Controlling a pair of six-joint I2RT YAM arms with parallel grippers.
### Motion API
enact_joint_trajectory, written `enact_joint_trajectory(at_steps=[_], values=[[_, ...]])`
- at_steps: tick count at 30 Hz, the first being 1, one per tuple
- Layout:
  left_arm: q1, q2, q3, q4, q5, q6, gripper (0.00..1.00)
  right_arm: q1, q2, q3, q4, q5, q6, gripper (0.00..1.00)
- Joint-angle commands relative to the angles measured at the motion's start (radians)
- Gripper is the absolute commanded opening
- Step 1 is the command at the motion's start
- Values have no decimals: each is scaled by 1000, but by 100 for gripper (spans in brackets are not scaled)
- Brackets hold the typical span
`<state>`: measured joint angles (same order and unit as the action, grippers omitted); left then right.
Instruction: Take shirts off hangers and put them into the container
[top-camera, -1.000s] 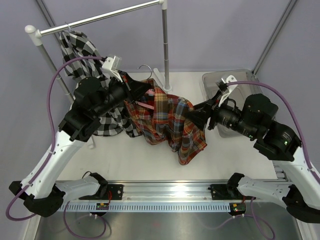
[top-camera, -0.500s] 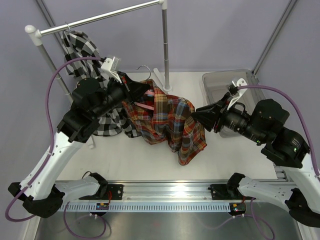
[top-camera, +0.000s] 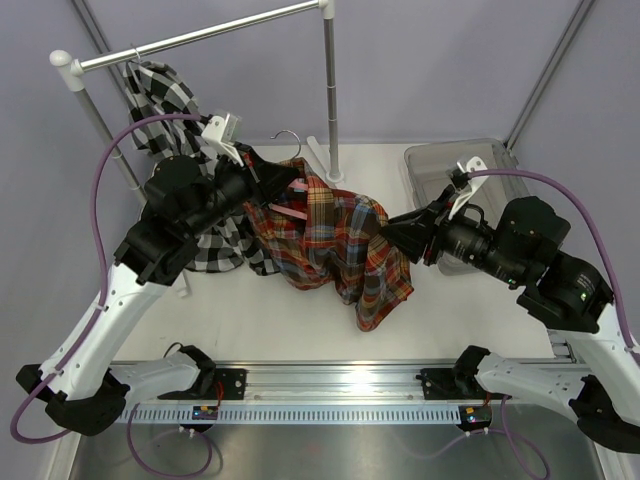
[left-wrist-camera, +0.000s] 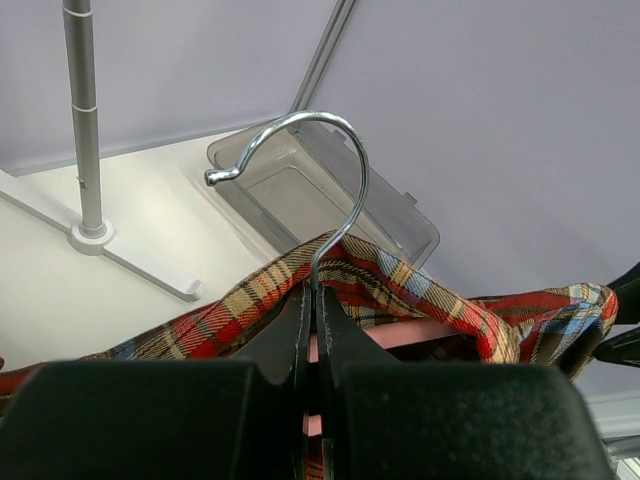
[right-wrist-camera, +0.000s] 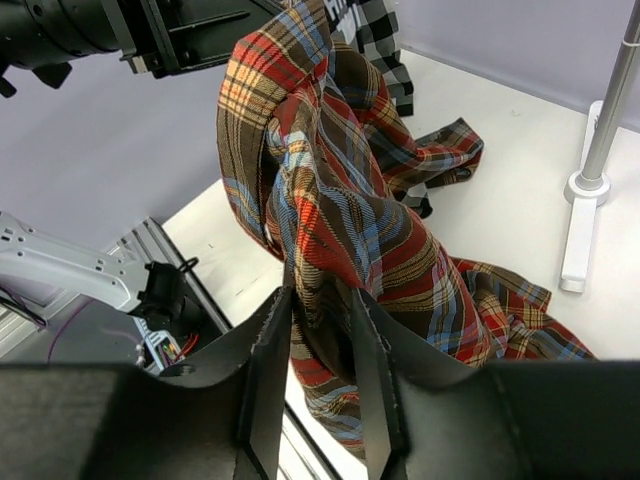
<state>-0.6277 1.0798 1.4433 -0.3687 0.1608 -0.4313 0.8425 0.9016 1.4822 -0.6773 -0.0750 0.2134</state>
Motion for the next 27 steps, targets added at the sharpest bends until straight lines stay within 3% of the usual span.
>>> enact_joint_trajectory(at_steps=[1, 5, 9, 10, 15, 27], values=[[-3, -11, 57, 73, 16, 9, 0, 4, -13, -23, 22, -37, 6, 41], [-3, 0, 74, 71, 25, 8, 0, 4, -24, -54, 36, -46, 15, 36], [-3, 3, 91, 59, 20, 16, 0, 4, -27, -56, 32, -46, 18, 2], [-4, 6, 94, 54, 19, 20, 0, 4, -30, -51, 27, -45, 20, 0], [-3, 11, 88, 27, -15, 40, 0, 4, -38, 6, -13, -16, 21, 0], [-3, -73, -110, 33, -52, 60, 0, 3, 28, 351, -160, 483, -107, 0]])
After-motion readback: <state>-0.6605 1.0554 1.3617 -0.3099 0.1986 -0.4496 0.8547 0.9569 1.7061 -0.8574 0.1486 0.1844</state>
